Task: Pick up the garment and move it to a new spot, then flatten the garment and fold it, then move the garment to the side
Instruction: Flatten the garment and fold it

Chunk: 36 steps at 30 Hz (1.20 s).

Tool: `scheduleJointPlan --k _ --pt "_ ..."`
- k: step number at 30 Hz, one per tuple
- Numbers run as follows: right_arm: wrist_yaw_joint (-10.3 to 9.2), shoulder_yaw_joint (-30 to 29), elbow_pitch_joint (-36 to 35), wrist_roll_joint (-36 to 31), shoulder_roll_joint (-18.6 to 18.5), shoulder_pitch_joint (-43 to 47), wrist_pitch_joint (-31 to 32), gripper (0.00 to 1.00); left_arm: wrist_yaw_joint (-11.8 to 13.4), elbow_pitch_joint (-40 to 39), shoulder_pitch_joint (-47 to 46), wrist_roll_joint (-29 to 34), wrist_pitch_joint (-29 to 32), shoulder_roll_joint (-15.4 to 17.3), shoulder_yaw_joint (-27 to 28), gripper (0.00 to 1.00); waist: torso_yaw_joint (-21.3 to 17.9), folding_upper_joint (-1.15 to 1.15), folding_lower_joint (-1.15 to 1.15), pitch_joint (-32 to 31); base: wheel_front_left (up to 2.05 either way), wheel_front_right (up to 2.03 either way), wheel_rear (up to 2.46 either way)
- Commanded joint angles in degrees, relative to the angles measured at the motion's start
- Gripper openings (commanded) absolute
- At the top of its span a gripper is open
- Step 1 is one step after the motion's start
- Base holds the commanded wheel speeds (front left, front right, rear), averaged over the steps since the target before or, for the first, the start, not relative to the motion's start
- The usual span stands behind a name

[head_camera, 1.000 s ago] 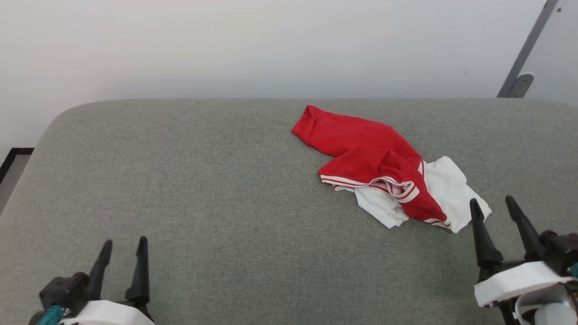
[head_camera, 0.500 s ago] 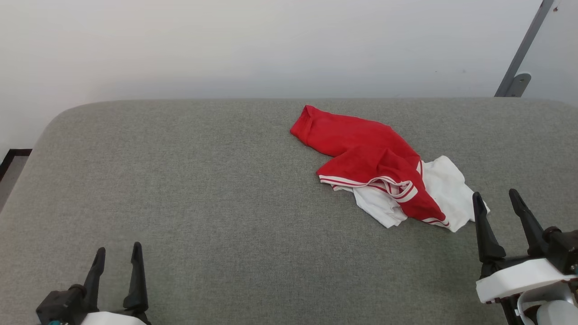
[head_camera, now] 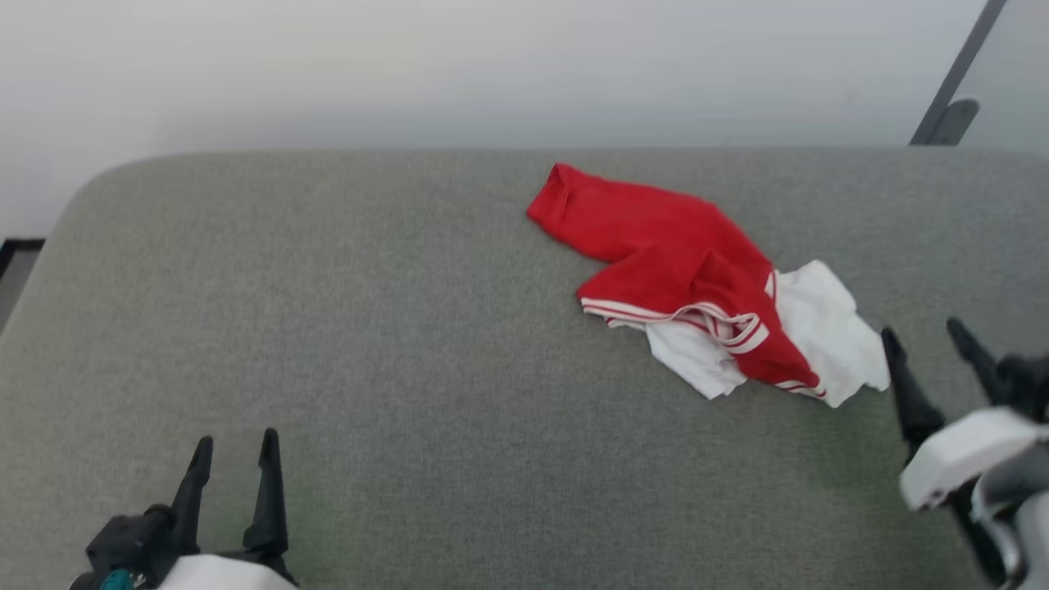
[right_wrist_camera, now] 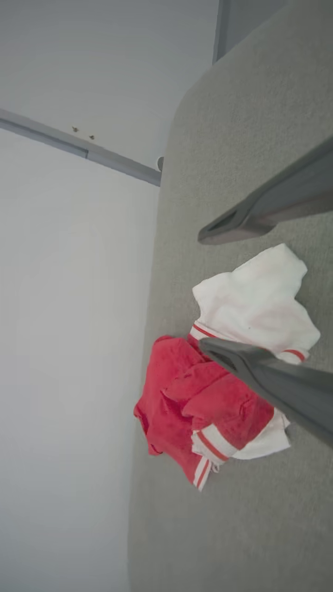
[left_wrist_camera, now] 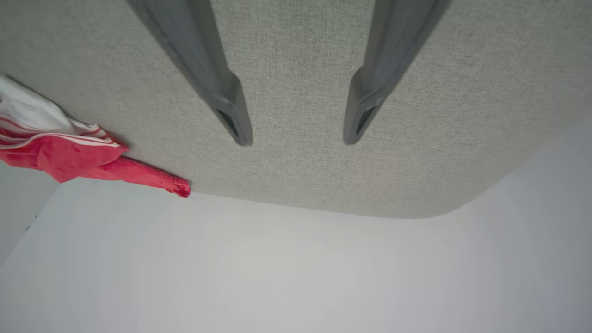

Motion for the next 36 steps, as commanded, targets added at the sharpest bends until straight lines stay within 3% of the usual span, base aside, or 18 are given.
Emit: scheduleJointPlan --k 1,6,12,19,24,25,26,27,29,36 --pt "0.01 0.67 0.57 -0.03 -1.43 -1.58 1.82 1.0 -0.2 -0.08 -1.22 -0.15 -0.29 -0.21 -0.27 1.0 0.55 0.0 0.0 1.58 0.0 0.0 0.0" --pt "0.01 6.2 4.03 3.41 -10.62 -9.04 11.68 1.0 -0.21 0.3 -3.56 -0.64 -0.29 -1.03 -1.67 1.0 2.1 0.0 0.0 6.47 0.0 0.0 0.0" --pt "0.01 15.56 8.92 12.42 -20.15 -16.55 22.72 1.0 -0.2 1.26 -6.88 -1.35 -0.29 -2.01 -3.41 1.0 4.68 0.0 0.0 11.55 0.0 0.0 0.0" --pt "0.01 25.82 9.64 25.77 -27.39 -22.19 37.81 1.0 -0.16 1.8 -10.3 -1.78 -0.29 -2.83 -4.11 1.0 6.84 0.0 0.0 16.33 0.0 0.0 0.0" --pt "0.02 31.51 6.81 31.67 -30.58 -23.23 42.24 1.0 -0.16 1.85 -12.07 -2.02 -0.29 -3.18 -4.54 1.0 7.81 0.0 0.0 18.78 0.0 0.0 0.0" --pt "0.02 32.75 6.23 32.46 -31.14 -23.14 42.77 0.49 -0.16 1.88 -12.28 -2.02 -0.29 -3.32 -4.53 1.0 7.84 0.0 0.0 19.1 0.0 0.0 0.0" --pt "0.02 33.44 5.86 33.41 -31.63 -23.05 42.99 0.31 -0.16 1.97 -12.68 -2.0 -0.29 -3.44 -4.58 1.0 7.83 0.0 0.0 19.3 0.0 0.0 0.0" --pt "0.02 33.71 5.91 33.76 -32.22 -23.16 42.41 0.0 -0.16 2.05 -13.04 -2.0 -0.29 -3.51 -4.7 1.0 7.75 0.0 0.0 19.45 0.0 0.0 0.0" --pt "0.0 34.06 5.93 33.81 -33.2 -23.93 40.37 0.0 -0.16 2.01 -13.46 -2.06 -0.29 -3.66 -4.99 1.0 7.27 0.0 0.0 19.64 0.0 0.0 0.0" --pt "-0.12 26.78 13.25 33.69 -34.8 -27.36 28.92 0.0 -0.16 1.42 -15.16 -1.78 -0.29 -2.61 -5.97 1.0 4.4 0.0 0.0 19.83 0.0 0.0 0.0"
